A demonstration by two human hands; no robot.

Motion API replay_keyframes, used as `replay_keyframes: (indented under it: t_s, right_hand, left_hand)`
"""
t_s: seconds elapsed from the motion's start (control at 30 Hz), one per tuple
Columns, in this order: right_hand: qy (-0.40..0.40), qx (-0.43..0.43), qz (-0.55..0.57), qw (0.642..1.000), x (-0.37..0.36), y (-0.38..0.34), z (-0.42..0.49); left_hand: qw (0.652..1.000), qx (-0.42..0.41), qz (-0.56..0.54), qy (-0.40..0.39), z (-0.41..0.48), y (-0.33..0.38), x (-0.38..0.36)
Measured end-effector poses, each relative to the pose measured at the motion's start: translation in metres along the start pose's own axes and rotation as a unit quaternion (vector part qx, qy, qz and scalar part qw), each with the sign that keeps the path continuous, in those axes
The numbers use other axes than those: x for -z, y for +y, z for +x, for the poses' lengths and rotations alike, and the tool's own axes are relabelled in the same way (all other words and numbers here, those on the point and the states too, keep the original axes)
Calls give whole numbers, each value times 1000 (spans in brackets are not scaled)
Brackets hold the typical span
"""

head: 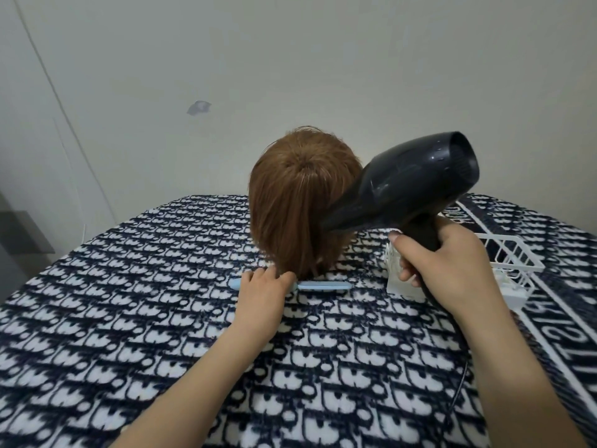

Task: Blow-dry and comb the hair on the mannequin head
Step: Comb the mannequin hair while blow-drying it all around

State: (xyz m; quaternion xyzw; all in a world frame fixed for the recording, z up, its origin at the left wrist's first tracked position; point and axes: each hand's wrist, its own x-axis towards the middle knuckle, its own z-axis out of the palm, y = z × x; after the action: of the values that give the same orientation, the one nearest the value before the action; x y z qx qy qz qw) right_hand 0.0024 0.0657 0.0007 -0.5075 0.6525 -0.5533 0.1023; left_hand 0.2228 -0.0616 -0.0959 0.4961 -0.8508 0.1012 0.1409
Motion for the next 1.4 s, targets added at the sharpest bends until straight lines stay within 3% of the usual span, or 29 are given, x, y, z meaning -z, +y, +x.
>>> replay_keyframes:
  t_s: [0.33, 0.5, 0.77, 1.13, 1.4]
  right_hand:
    - [65, 23, 108, 992, 2, -10, -6]
    - [62, 24, 118, 991, 5, -13, -6]
    - [60, 19, 123, 990, 4, -13, -7]
    - [44, 18, 116, 992, 1, -10, -5]
    - [21, 10, 42, 999, -5, -2, -2]
  left_hand:
    - [973, -43, -27, 227, 3, -10, 37]
    - [961, -16, -13, 274, 24, -25, 65]
    - [962, -7, 4, 275, 55, -36, 90]
    - [982, -15, 0, 186, 48, -33, 57]
    - [989, -11, -7, 144, 39, -25, 45]
